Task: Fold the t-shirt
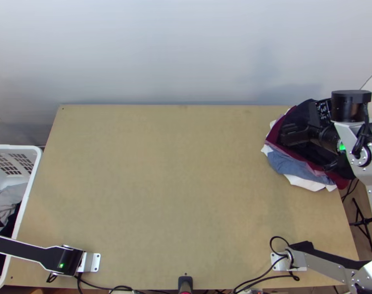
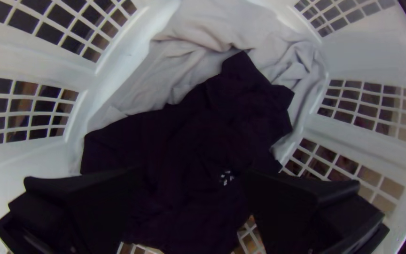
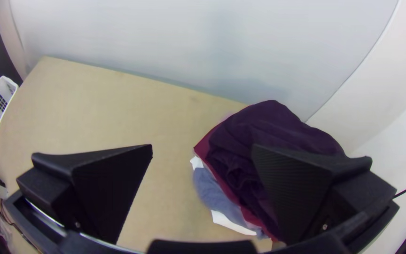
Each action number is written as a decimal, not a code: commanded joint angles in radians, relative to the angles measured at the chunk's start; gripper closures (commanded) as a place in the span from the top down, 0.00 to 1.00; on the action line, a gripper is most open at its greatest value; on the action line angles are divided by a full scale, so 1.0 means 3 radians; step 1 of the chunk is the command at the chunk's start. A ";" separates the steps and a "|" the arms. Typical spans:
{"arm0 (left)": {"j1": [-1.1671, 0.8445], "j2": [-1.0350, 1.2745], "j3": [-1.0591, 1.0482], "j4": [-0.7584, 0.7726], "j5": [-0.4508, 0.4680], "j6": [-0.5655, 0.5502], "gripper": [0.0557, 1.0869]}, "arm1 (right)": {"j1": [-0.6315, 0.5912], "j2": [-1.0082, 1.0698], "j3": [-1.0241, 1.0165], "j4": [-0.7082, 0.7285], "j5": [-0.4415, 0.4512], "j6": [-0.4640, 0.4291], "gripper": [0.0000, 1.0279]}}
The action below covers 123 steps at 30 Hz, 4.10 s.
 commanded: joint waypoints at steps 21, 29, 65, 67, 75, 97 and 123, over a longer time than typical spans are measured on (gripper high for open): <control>-0.0100 0.0685 0.0083 0.0989 0.0140 -0.0194 0.33 | 0.0185 0.0145 0.0340 -0.0273 0.0251 0.0102 0.95; -0.0105 0.0511 -0.0081 0.0974 0.0186 -0.0342 0.04 | 0.0236 0.0180 0.0319 -0.0248 0.0257 0.0097 0.95; -0.2754 -0.4761 -0.1231 -0.1557 0.2002 -0.1620 0.04 | 0.0144 -0.0541 -0.1537 -0.0130 0.0257 0.0067 0.95; -0.3250 -0.4853 -0.1308 -0.1455 0.1991 -0.1978 0.04 | -0.0009 -0.0720 -0.1798 -0.0084 0.0257 0.0056 0.95; -0.5663 -0.4909 -0.1436 -0.0744 0.1506 -0.3338 0.04 | -0.0454 -0.1635 -0.2508 -0.0038 0.0185 0.0041 0.95; -0.8005 -0.2874 -0.0121 -0.0049 0.0887 -0.3466 0.79 | -0.0787 -0.2448 -0.2641 -0.0401 0.0170 0.0297 0.95; -0.6318 -0.3477 -0.1655 -0.0975 0.0590 -0.2490 0.96 | 0.0364 -0.0914 -0.2278 0.0028 -0.0679 0.0189 0.95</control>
